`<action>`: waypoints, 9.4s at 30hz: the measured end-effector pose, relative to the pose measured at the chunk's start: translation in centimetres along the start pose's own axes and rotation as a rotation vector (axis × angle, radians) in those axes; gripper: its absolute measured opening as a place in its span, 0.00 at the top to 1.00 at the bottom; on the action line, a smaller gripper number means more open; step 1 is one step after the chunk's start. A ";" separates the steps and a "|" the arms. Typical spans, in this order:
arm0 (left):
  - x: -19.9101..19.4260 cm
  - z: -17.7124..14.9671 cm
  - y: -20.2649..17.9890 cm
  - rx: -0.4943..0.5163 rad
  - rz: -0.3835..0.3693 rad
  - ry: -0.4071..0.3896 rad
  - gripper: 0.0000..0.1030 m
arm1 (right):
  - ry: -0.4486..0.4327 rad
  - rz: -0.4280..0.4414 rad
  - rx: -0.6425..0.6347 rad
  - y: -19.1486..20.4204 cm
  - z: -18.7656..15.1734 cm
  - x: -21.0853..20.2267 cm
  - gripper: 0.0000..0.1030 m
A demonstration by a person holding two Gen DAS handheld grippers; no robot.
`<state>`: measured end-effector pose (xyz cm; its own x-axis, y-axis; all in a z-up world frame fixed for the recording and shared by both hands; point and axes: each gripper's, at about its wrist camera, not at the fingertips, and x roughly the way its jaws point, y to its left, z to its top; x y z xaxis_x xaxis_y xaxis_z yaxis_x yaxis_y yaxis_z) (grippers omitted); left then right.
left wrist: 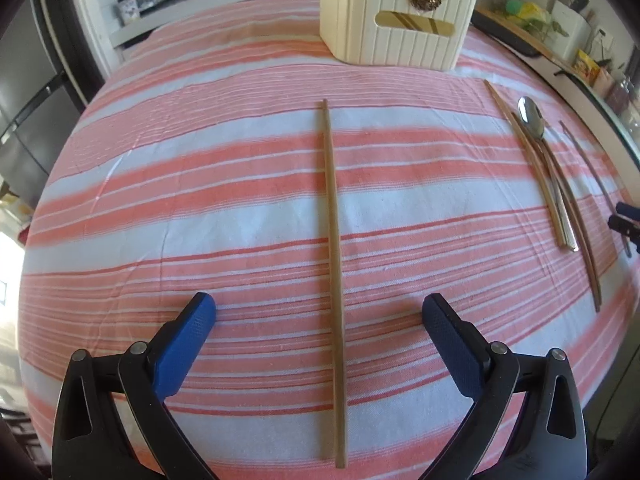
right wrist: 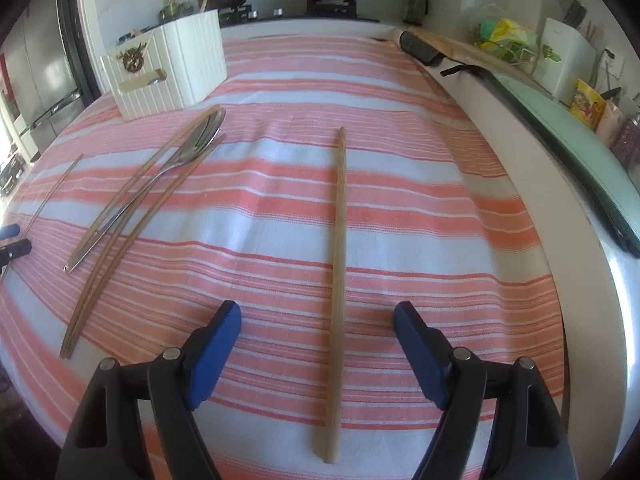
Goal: Organize utensils
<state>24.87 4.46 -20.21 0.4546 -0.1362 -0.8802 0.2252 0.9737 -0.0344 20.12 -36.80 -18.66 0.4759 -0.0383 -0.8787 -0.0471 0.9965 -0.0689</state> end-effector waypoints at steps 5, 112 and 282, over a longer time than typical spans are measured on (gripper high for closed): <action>0.5 2.9 -0.1 0.069 -0.043 0.015 0.05 | 0.051 -0.003 -0.018 -1.4 1.9 0.7 0.36; -7.7 14.4 0.1 0.005 -0.096 -0.249 0.14 | -0.393 0.151 -0.107 9.7 21.0 -7.7 0.51; 2.7 5.8 1.9 -0.044 0.003 -0.024 0.26 | -0.008 0.043 -0.046 10.4 7.7 4.1 0.63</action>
<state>31.50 4.92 -19.90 0.4762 -0.1368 -0.8686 0.1860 0.9811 -0.0525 28.32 -26.07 -19.32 0.4800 0.0052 -0.8773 -0.1076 0.9928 -0.0529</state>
